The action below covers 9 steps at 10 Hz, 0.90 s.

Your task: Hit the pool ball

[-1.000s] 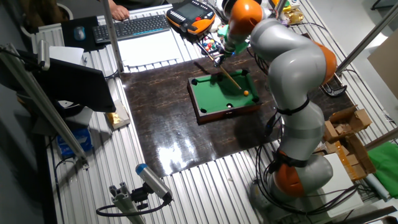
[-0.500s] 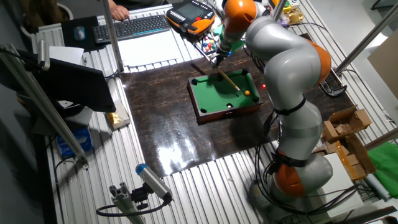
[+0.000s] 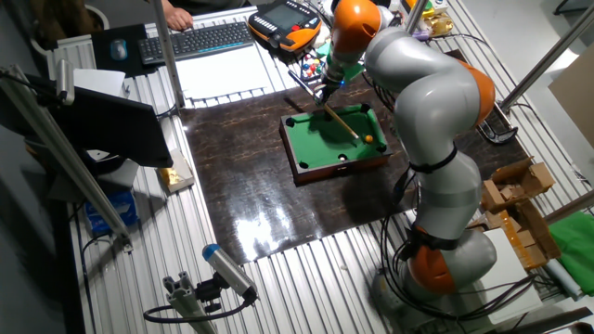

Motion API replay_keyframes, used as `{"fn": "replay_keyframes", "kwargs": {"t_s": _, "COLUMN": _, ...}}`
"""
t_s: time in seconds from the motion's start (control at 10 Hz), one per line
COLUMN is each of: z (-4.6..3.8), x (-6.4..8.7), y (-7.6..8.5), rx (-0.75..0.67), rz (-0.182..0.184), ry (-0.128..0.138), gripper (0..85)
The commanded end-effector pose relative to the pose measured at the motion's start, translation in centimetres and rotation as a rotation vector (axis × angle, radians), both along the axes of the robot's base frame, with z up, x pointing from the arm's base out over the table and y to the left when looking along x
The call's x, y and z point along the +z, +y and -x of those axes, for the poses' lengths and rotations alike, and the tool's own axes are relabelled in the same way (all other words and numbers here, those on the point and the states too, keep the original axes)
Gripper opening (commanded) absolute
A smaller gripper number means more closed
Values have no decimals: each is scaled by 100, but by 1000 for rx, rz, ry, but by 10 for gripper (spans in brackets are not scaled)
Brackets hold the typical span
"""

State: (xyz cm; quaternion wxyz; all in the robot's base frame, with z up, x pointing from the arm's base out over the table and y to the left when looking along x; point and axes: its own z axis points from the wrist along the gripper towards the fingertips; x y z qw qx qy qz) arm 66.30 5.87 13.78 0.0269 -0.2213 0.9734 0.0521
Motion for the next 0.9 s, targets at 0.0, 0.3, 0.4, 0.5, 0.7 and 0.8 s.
{"fn": "replay_keyframes", "kwargs": {"t_s": 0.0, "z": 22, "x": -24, "y": -8, "rx": 0, "rz": 0, "ry": 5, "gripper": 27}}
{"fn": "replay_keyframes", "kwargs": {"t_s": 0.3, "z": 94, "x": -109, "y": -48, "rx": 1, "rz": 15, "ry": 11, "gripper": 27}}
{"fn": "replay_keyframes", "kwargs": {"t_s": 0.4, "z": 118, "x": -139, "y": -53, "rx": 2, "rz": 15, "ry": 20, "gripper": 27}}
{"fn": "replay_keyframes", "kwargs": {"t_s": 0.5, "z": 155, "x": -181, "y": -51, "rx": 2, "rz": 17, "ry": 20, "gripper": 27}}
{"fn": "replay_keyframes", "kwargs": {"t_s": 0.7, "z": 251, "x": -282, "y": -48, "rx": 1, "rz": 21, "ry": 11, "gripper": 30}}
{"fn": "replay_keyframes", "kwargs": {"t_s": 0.8, "z": 268, "x": -300, "y": -52, "rx": 2, "rz": 25, "ry": 21, "gripper": 37}}
